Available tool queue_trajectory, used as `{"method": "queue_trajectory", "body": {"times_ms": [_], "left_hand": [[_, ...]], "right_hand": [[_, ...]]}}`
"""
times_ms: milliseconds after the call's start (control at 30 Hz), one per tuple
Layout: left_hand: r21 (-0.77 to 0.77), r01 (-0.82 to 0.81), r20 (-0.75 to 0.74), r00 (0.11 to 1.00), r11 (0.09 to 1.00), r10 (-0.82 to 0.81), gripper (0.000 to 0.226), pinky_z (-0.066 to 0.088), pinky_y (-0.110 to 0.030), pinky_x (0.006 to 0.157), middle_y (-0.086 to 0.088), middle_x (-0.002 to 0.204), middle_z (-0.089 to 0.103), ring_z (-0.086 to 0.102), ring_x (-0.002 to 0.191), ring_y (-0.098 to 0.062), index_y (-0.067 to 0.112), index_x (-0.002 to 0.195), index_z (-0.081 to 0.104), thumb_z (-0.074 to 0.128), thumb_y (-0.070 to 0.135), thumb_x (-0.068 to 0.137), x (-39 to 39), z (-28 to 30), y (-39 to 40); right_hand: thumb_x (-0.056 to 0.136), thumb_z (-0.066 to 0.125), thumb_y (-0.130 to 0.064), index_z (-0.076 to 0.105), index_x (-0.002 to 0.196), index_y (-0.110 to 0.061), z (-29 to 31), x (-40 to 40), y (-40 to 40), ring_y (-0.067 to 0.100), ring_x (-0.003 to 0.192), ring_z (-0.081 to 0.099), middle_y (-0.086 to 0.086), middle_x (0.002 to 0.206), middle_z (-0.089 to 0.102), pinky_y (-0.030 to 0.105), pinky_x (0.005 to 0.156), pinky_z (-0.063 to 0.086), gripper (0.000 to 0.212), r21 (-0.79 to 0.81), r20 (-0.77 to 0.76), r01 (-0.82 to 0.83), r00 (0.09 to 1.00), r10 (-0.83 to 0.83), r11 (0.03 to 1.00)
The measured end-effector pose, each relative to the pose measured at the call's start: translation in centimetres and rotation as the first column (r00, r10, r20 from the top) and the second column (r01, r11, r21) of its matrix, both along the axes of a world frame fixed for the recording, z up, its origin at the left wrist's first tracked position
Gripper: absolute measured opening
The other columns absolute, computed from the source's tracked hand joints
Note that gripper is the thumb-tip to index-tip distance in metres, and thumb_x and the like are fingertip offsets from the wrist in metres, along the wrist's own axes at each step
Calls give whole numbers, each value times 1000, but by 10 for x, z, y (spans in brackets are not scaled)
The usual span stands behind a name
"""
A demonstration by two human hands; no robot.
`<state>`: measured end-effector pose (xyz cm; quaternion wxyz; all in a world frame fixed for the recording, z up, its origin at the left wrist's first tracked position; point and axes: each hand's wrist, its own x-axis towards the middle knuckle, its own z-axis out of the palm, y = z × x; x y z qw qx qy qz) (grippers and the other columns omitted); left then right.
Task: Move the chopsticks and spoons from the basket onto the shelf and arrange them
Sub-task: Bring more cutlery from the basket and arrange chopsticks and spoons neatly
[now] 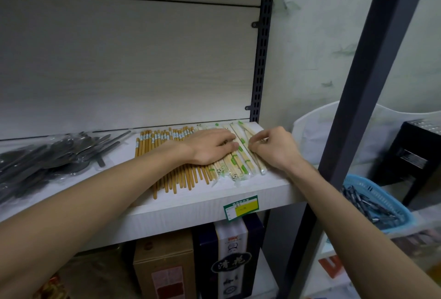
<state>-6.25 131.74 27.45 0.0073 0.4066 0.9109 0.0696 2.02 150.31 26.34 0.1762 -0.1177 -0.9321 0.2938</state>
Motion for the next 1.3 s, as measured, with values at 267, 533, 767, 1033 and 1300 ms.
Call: {"method": "queue_trajectory", "body": {"times_ms": [267, 533, 767, 1033, 1300], "left_hand": [[25, 79, 18, 997, 997, -79, 56, 35, -46, 116, 4, 159, 38, 37, 143, -19, 29, 155, 32, 31, 55, 105, 11, 2, 11], [-7, 33, 29, 999, 999, -32, 60, 36, -46, 115, 2, 158, 40, 39, 143, -20, 27, 155, 34, 29, 59, 104, 10, -1, 11], [3, 39, 1, 999, 999, -39, 65, 12, -40, 125, 6, 168, 16, 12, 155, -15, 32, 161, 18, 24, 61, 104, 12, 1, 9], [18, 17, 38, 999, 1000, -17, 74, -3, -30, 119, 8, 168, -8, -6, 155, -11, 33, 161, -3, 14, 70, 99, 21, -1, -5], [-233, -193, -37, 981, 953, 190, 91, 2, -47, 126, -12, 169, 2, 1, 156, -26, 11, 161, 7, 1, 73, 95, 23, 0, -22]], "right_hand": [[90, 71, -29, 76, 109, -25, -2, 1, 3, 11, 104, 66, -6, 108, 75, 32, 94, 53, 21, -33, -30, -67, 997, 66, 997], [92, 66, -22, 75, 112, -24, 0, 0, 3, 15, 110, 65, -4, 116, 73, 32, 98, 50, 22, -46, -16, -41, 999, 40, 998], [90, 46, 1, 74, 117, -20, 5, 10, -2, 19, 116, 64, 0, 126, 70, 42, 98, 54, 44, -147, -118, -32, 993, 15, 989], [85, 45, 2, 77, 109, -27, 5, 31, -6, 21, 106, 66, 0, 117, 73, 38, 95, 54, 48, 69, -21, -49, 998, 51, 996], [109, 31, -31, 36, 153, -10, 16, -5, -30, 25, 150, 24, 12, 162, 30, 37, 122, 19, 49, 247, 257, -350, 923, 287, 904]]}}
